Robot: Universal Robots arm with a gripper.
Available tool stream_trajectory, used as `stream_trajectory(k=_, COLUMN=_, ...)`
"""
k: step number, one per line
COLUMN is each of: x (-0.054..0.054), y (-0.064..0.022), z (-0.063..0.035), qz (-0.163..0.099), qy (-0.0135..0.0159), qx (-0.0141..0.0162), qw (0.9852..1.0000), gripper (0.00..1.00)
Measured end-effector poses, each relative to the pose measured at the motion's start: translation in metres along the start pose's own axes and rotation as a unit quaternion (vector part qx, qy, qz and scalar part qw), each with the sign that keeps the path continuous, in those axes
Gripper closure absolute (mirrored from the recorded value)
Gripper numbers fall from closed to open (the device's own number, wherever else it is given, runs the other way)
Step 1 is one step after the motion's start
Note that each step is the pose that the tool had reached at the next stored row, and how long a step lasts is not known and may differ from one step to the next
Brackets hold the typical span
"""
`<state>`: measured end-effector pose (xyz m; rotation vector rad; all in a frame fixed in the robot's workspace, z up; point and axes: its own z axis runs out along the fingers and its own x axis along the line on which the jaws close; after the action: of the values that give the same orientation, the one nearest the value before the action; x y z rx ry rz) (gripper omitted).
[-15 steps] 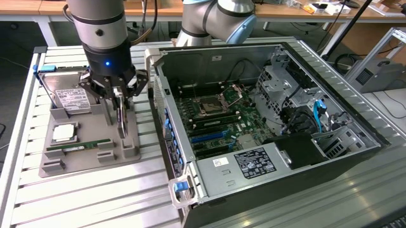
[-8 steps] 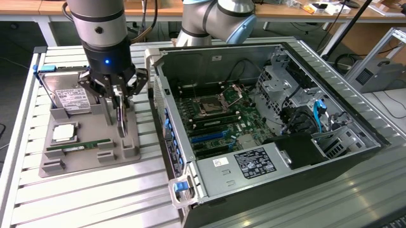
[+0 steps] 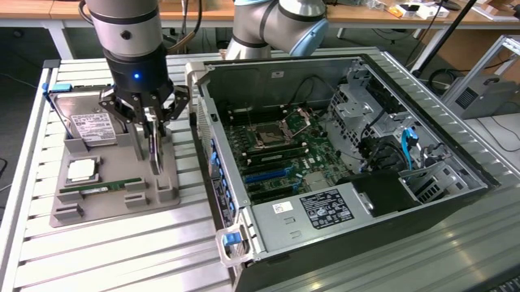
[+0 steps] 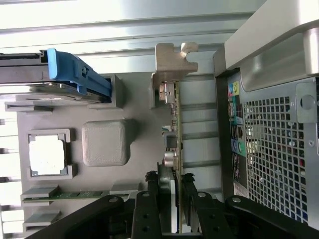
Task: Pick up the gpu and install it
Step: 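Pick up the gpu and move the gpu toward the slot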
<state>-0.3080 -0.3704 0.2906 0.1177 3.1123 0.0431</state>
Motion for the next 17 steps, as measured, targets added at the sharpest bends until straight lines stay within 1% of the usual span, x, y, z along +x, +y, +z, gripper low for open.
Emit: stream_trajectory(k=17, x=-0.0002, y=0.0002, z=-0.0084, qz=0.0, qy=0.0, qx=0.0, qw=1.0, gripper=0.7)
